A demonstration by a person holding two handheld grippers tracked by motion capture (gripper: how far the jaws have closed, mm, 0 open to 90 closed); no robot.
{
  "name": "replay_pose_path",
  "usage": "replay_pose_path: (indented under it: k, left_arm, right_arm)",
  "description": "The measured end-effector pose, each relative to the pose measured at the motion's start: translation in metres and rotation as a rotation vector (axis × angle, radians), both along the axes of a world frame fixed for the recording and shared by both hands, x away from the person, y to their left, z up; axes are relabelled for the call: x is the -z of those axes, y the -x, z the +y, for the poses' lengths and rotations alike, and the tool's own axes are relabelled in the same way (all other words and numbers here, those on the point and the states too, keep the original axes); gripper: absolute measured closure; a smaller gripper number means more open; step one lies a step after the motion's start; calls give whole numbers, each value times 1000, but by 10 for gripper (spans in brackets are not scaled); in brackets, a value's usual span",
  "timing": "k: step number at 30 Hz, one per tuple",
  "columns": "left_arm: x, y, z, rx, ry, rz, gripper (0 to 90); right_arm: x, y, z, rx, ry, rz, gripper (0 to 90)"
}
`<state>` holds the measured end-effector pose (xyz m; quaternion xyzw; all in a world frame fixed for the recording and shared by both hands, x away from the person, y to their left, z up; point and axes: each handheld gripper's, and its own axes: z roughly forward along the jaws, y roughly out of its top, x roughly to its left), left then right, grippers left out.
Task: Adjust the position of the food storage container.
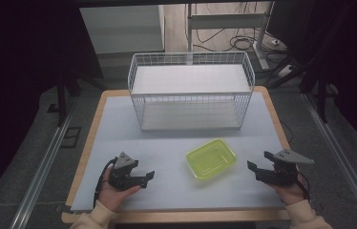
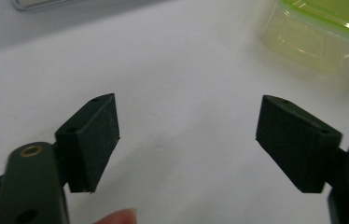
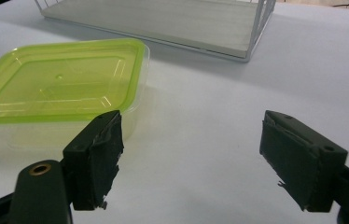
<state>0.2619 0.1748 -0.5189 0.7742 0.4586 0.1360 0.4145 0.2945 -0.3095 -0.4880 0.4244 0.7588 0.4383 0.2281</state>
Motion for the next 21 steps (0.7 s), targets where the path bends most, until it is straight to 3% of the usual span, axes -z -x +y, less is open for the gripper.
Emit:
replay_pose_path:
  k: [8,13,15,16,17,20,21]
  left_arm:
    - [-5,2,-3,51,32,-4,462]
    - [-4,2,-5,63,17,-4,441]
    - [-2,-1,-3,45,22,12,405]
    - [-1,-3,1,35,26,16,358]
    - [-1,-3,1,35,26,16,346]
    - [0,-4,6,18,33,22,323]
    - [1,-4,8,11,37,25,305]
  right_arm:
    - [0,4,-1,6,-3,-6,210]
    - [-1,4,-1,3,-5,-7,218]
    - [-2,5,-1,-25,-7,-5,314]
    - [-5,8,2,-102,5,-3,501]
    - [-5,8,2,-102,5,-3,501]
    - [-9,14,12,-222,70,-8,739]
    - [-12,20,22,-301,104,-1,858]
